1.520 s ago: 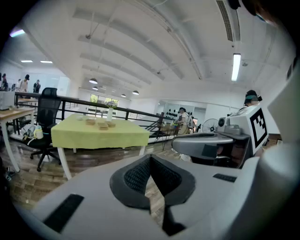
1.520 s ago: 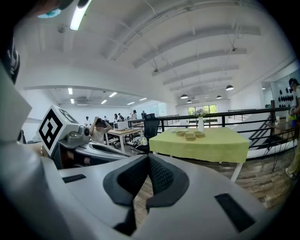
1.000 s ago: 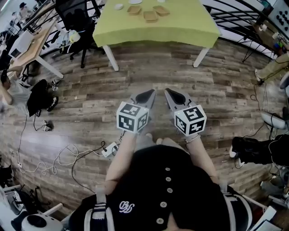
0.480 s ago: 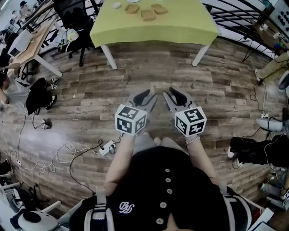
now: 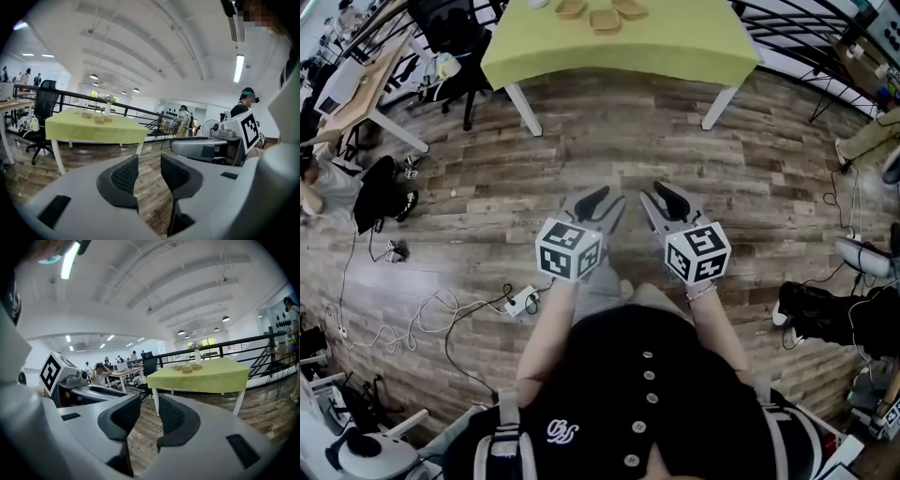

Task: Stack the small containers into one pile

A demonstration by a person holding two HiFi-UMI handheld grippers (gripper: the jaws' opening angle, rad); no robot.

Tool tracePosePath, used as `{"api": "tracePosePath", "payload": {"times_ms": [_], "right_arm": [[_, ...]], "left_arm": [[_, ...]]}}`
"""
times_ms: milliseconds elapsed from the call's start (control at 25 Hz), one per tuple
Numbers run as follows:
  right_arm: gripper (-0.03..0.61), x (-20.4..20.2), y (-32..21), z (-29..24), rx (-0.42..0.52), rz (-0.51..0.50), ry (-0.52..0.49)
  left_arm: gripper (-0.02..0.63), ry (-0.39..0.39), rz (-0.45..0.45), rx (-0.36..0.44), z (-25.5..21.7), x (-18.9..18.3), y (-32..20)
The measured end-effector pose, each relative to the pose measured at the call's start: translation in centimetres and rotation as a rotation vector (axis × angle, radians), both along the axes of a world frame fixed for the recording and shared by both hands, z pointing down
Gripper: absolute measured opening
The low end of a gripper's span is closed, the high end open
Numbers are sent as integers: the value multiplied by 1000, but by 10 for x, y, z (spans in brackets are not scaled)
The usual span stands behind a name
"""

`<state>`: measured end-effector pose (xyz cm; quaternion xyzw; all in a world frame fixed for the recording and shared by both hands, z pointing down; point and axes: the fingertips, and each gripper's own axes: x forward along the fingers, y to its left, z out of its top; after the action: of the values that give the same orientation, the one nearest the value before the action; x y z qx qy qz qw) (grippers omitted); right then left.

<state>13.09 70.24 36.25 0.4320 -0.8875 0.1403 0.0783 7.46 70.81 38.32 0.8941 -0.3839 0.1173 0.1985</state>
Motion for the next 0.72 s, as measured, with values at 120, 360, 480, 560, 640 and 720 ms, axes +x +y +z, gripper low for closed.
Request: {"api": "tracePosePath", "payload": {"times_ms": [120, 360, 480, 560, 640, 720], "right_arm": [[114, 3, -20, 6, -8, 12, 0], [115, -11, -88, 4, 7, 31, 1], [115, -28, -128, -2, 14, 29, 4], [114, -37, -154, -4, 8, 33, 2], [115, -46, -177, -5, 6, 43, 1], [115, -52, -200, -6, 11, 58, 4]], "left_arm": [[149, 0, 4, -8, 5, 0, -21], [152, 2, -5, 4, 3, -22, -86], [152, 11, -13, 6, -1, -41, -127], [152, 18, -11, 8, -5, -52, -153], [152, 18, -7, 12, -7, -62, -178], [152, 19, -3, 20, -9, -71, -202]]}}
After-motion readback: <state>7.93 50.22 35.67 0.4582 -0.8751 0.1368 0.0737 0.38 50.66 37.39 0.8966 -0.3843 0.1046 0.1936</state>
